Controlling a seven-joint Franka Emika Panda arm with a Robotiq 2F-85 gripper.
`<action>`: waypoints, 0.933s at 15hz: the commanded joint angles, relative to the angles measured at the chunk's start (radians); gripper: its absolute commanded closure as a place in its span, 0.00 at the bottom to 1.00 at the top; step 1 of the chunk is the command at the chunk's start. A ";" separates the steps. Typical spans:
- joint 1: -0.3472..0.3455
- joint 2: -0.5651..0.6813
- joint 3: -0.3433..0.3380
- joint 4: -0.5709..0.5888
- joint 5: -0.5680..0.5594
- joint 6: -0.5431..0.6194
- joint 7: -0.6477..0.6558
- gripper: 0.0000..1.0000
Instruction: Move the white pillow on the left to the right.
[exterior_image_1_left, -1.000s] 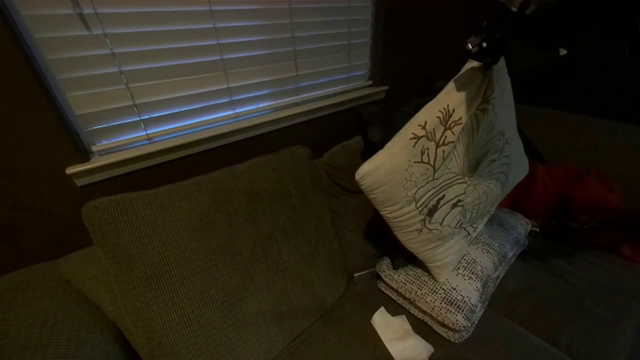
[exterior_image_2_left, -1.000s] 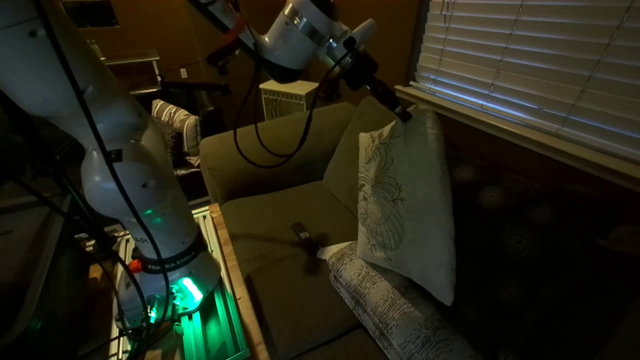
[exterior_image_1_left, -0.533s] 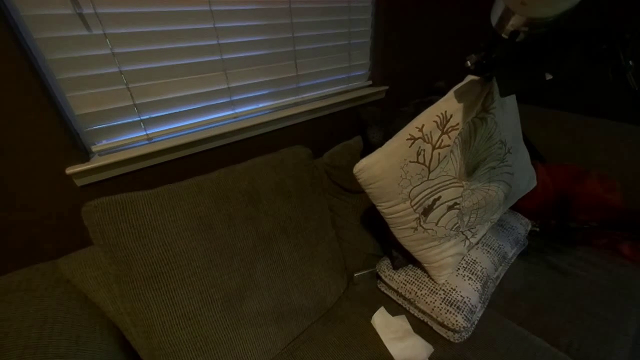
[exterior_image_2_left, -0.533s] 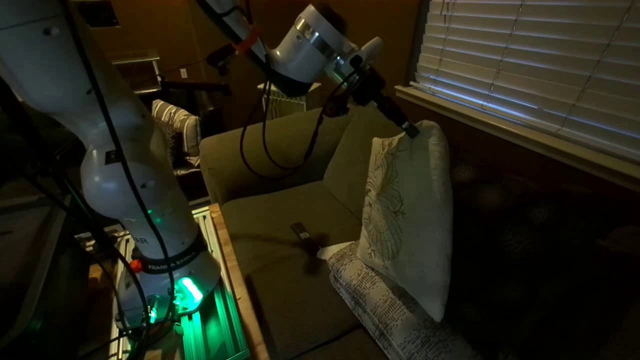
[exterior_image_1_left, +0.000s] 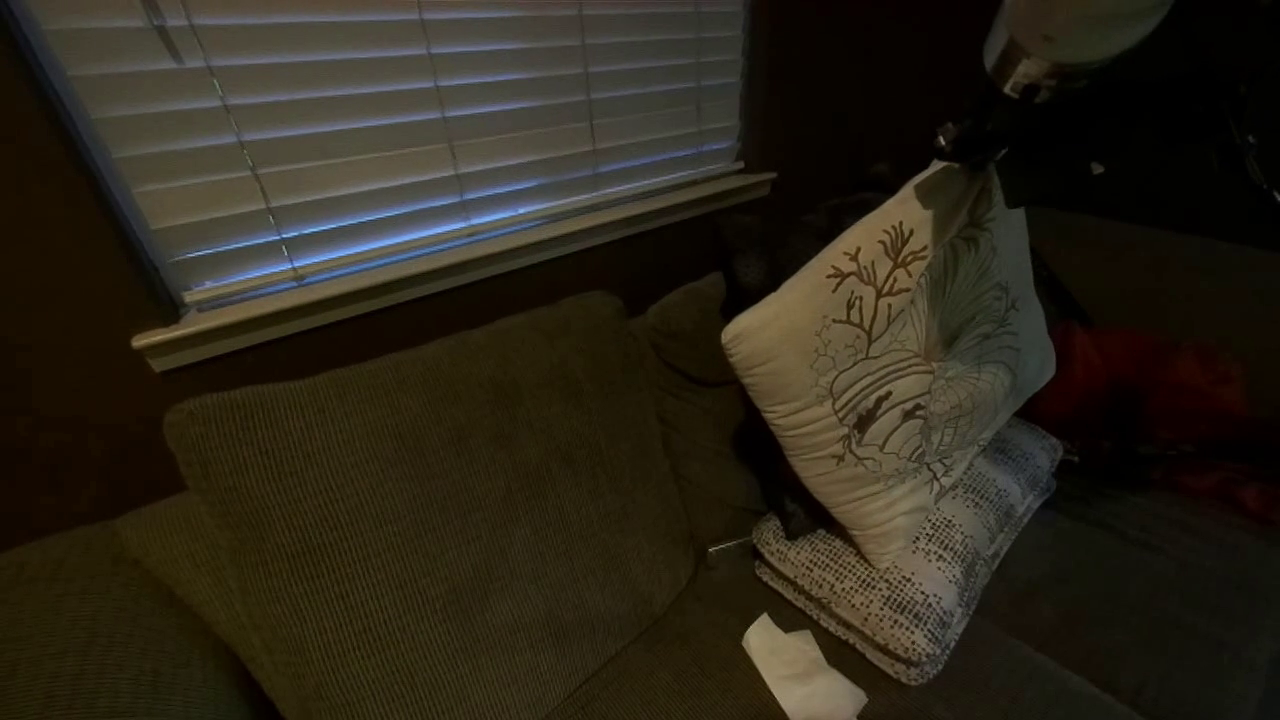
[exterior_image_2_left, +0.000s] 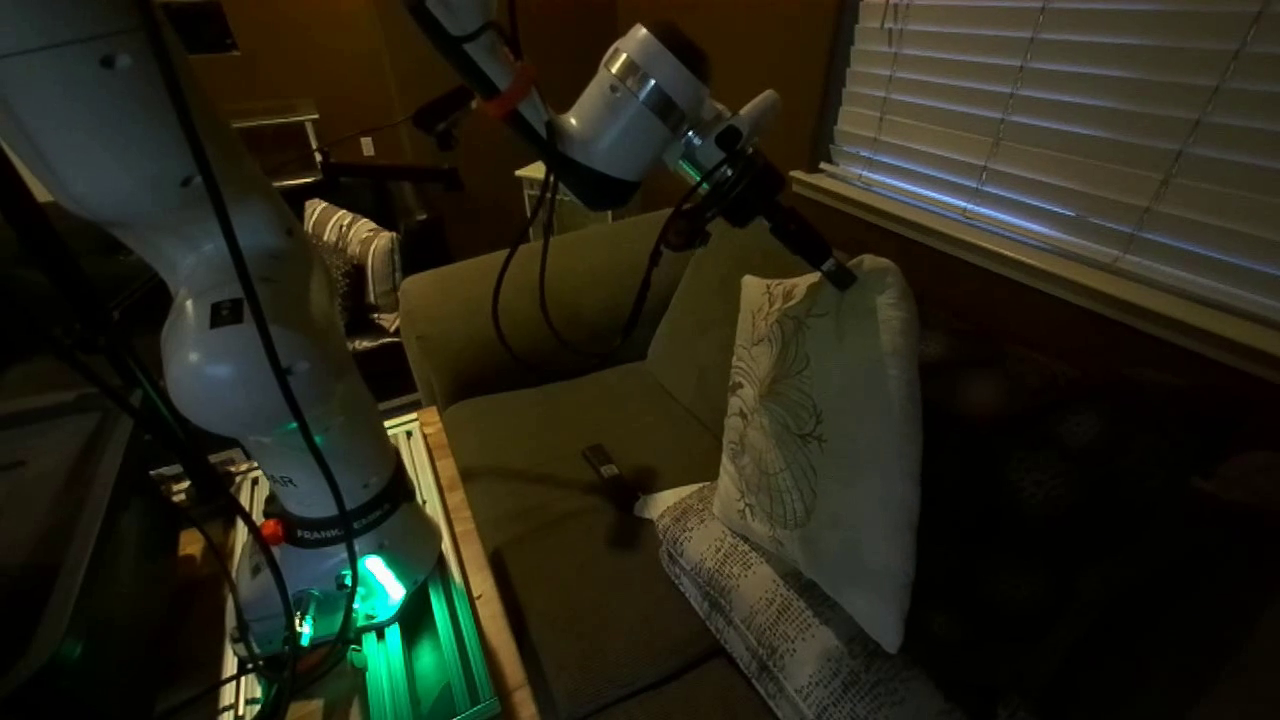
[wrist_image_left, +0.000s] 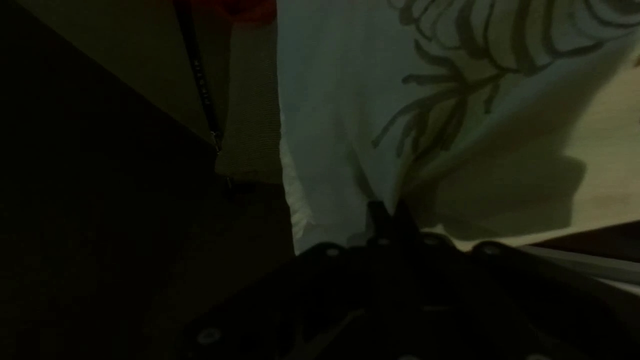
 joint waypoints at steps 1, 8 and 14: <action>-0.009 0.020 -0.021 0.003 -0.067 0.040 0.009 0.99; -0.033 0.043 -0.071 -0.013 -0.137 0.086 -0.012 0.99; -0.029 0.051 -0.068 0.000 -0.111 0.063 -0.014 0.96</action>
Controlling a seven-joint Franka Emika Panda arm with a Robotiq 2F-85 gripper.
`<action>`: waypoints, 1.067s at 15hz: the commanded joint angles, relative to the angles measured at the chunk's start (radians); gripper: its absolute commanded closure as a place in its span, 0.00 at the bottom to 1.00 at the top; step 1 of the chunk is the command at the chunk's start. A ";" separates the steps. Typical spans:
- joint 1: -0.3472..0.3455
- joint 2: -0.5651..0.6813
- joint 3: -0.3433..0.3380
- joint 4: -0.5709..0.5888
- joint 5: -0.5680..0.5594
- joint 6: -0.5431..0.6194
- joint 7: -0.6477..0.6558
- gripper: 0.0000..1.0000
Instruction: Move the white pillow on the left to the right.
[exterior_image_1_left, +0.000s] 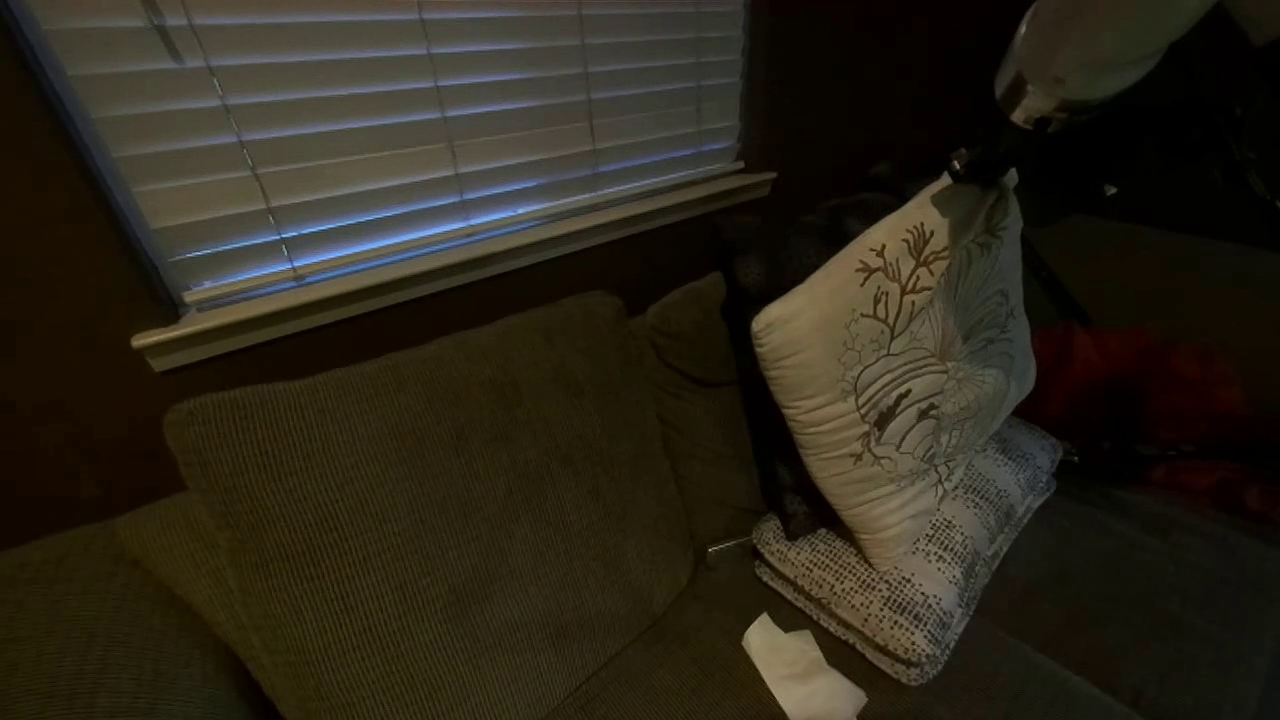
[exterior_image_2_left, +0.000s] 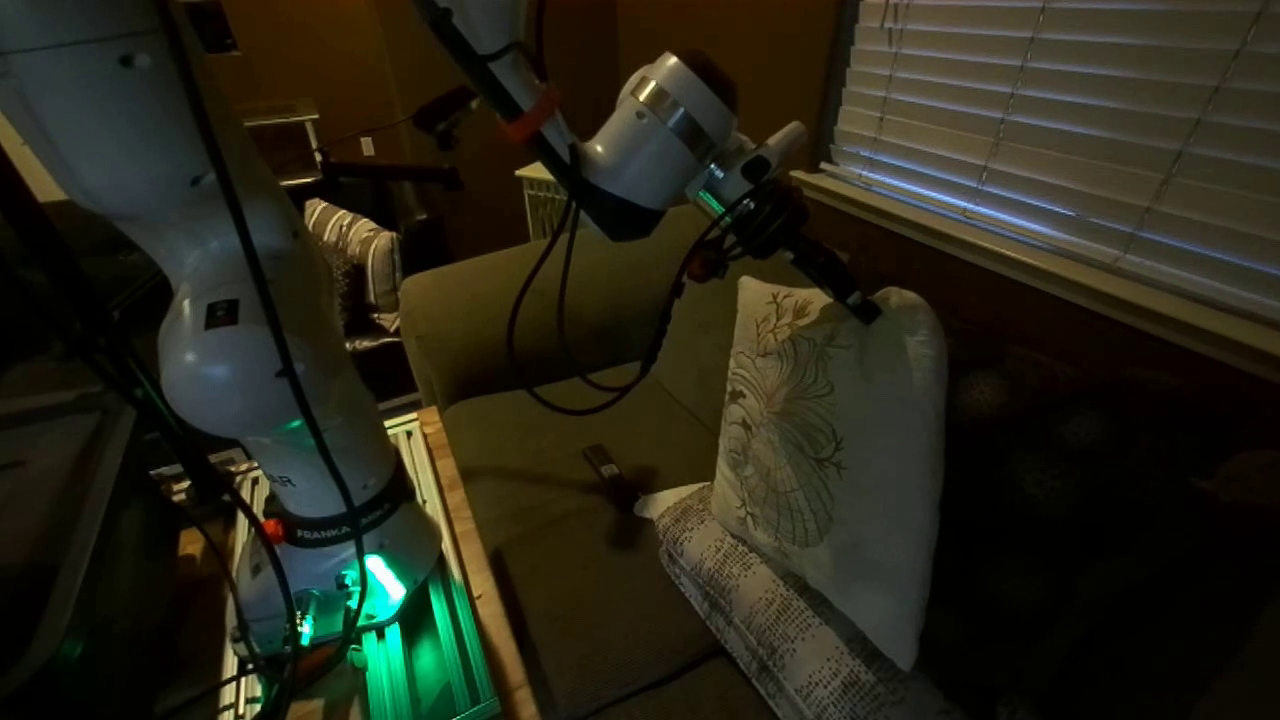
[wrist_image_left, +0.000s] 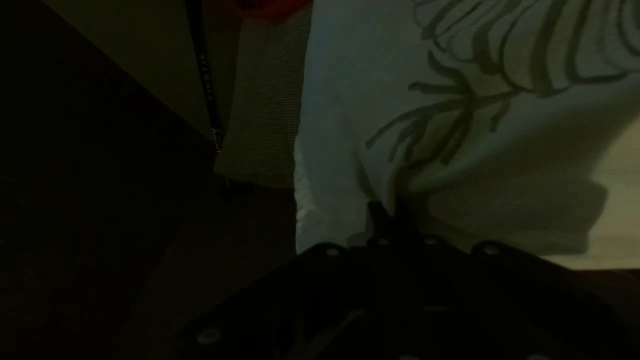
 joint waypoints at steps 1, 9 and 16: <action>-0.002 -0.001 0.003 0.000 0.003 -0.001 -0.003 0.96; -0.038 0.019 -0.038 0.011 -0.108 0.075 0.100 0.99; -0.077 0.077 -0.086 0.035 -0.267 0.168 0.310 0.99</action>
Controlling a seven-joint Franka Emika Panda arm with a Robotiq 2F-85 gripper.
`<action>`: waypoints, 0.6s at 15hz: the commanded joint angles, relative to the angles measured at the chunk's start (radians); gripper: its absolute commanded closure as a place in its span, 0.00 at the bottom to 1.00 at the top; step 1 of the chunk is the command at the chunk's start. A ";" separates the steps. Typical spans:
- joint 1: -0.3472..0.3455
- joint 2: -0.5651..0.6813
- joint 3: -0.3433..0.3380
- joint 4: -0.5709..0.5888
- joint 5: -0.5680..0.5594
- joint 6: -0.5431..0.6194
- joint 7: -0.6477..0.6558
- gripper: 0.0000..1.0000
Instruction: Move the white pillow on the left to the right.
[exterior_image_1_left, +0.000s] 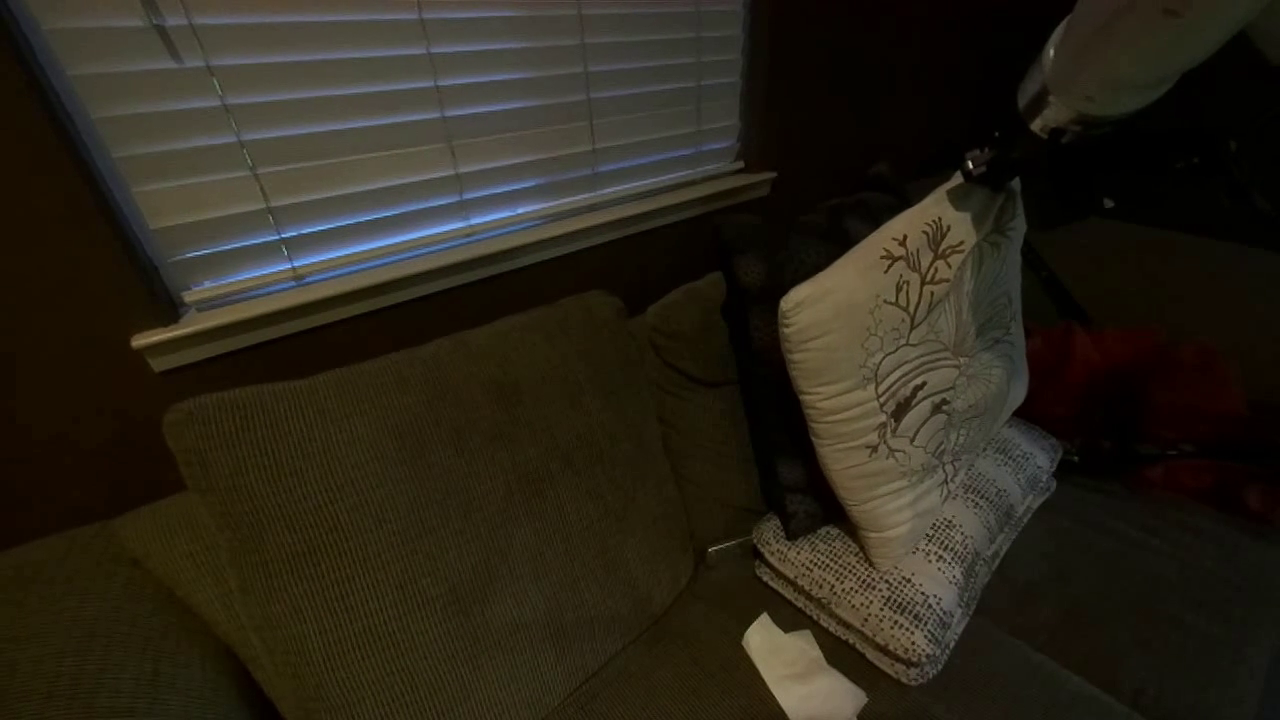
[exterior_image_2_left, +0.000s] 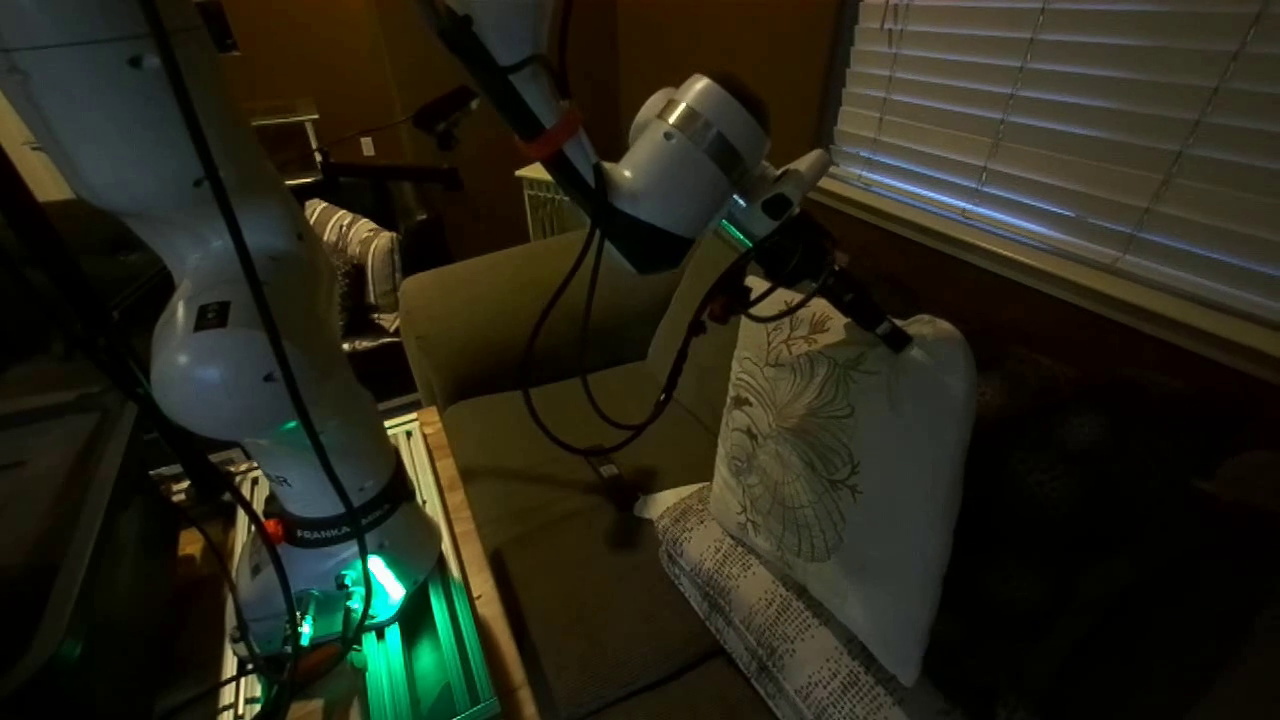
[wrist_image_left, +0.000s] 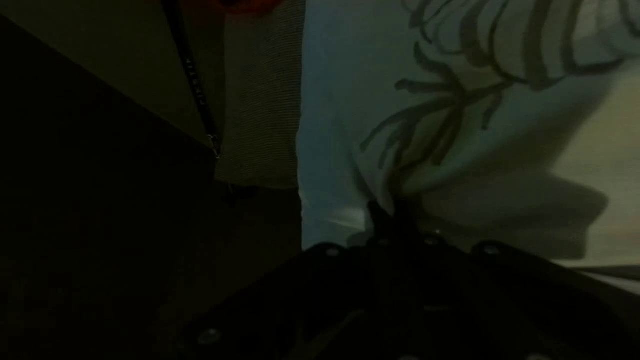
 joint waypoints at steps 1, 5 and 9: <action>-0.025 0.047 -0.019 0.031 -0.108 0.046 0.141 0.99; -0.042 0.084 -0.030 0.050 -0.207 0.052 0.278 0.99; -0.055 0.129 -0.032 0.077 -0.301 0.057 0.394 0.99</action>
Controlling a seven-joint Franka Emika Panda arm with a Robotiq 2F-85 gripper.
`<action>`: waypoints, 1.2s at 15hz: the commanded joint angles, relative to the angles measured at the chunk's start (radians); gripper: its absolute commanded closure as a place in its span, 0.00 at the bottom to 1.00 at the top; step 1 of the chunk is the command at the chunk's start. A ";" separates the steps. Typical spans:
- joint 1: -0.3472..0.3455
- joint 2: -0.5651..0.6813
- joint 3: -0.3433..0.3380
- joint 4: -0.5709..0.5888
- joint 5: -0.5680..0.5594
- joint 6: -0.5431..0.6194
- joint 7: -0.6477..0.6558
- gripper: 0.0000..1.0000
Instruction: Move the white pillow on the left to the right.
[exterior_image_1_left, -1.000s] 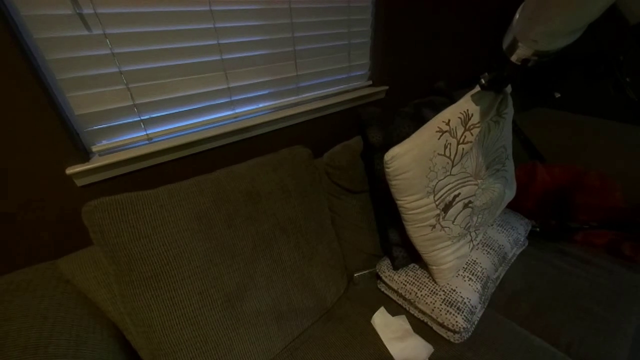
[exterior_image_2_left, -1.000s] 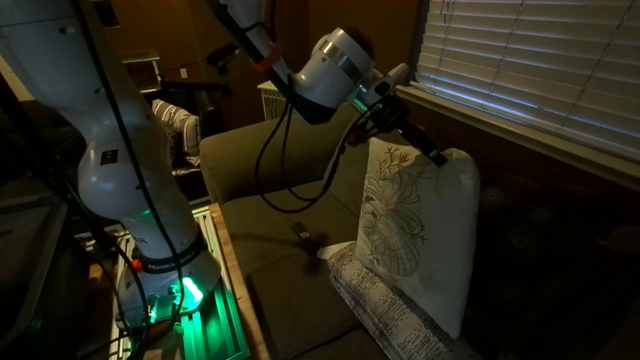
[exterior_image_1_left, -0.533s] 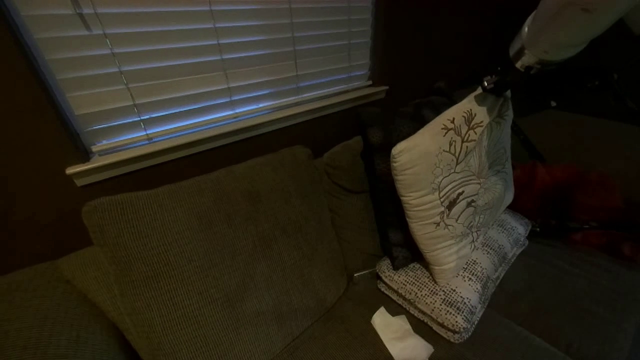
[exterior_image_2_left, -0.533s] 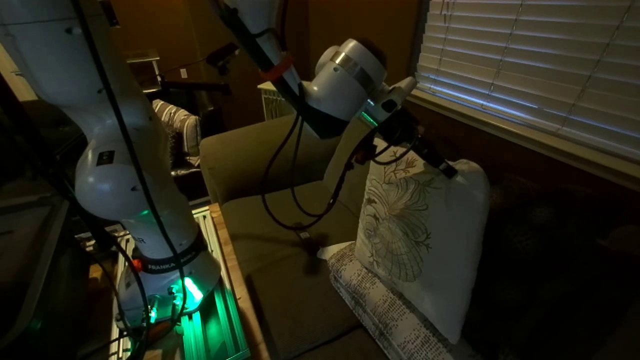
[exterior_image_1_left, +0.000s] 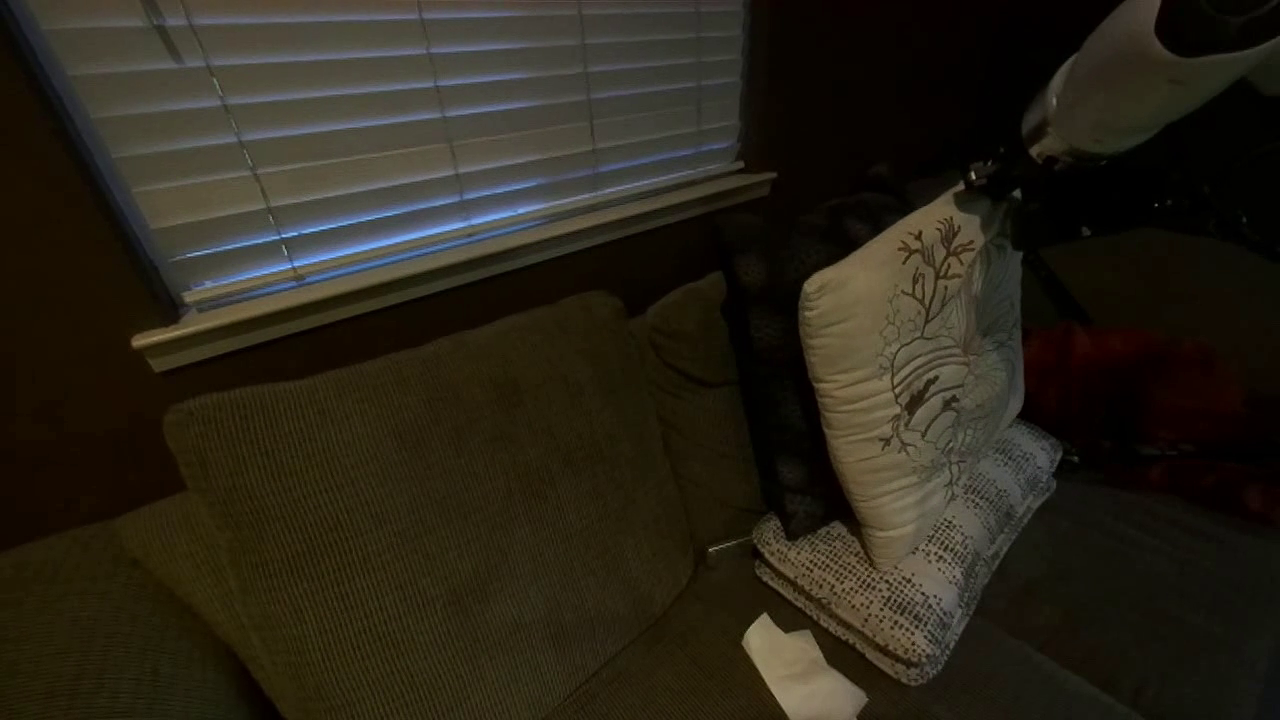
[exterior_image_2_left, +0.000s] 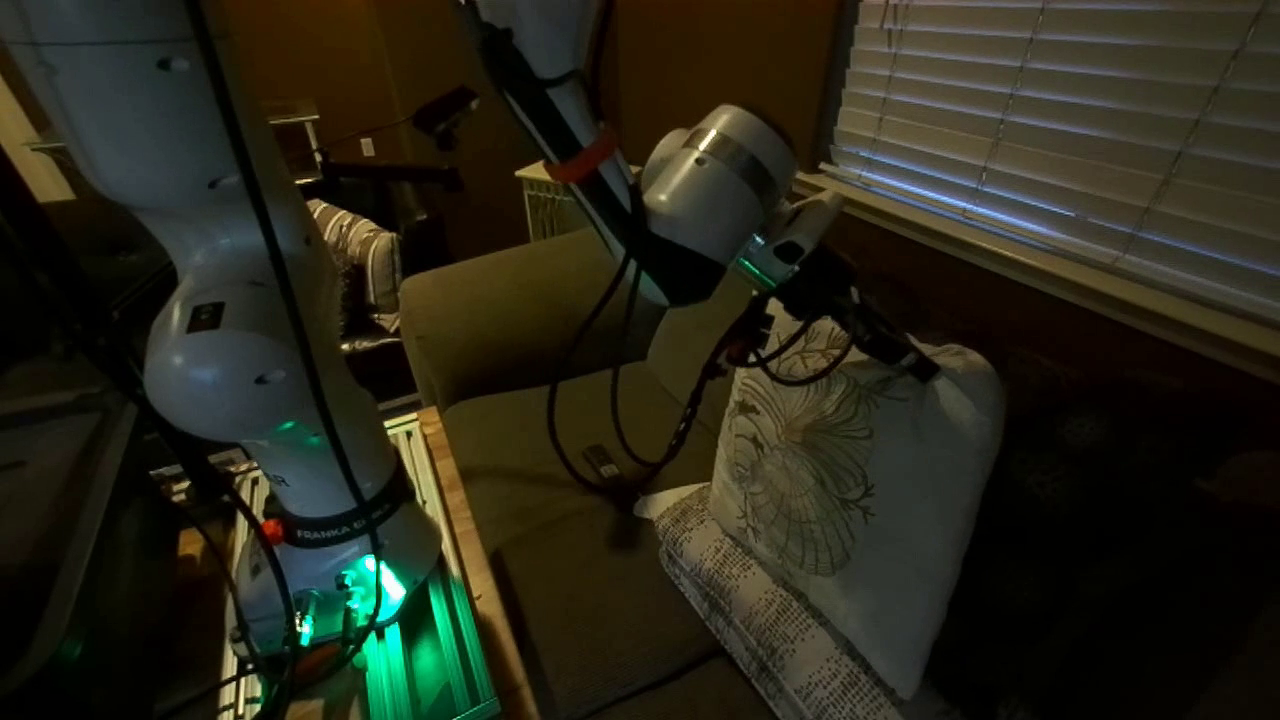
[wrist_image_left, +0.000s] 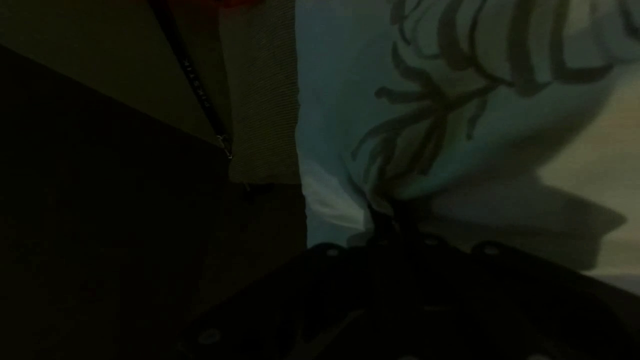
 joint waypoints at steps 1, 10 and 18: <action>-0.021 0.059 0.000 0.050 -0.104 0.034 0.122 0.99; -0.050 0.123 0.012 0.088 -0.225 0.038 0.258 0.99; -0.060 0.138 0.016 0.092 -0.258 0.035 0.301 0.99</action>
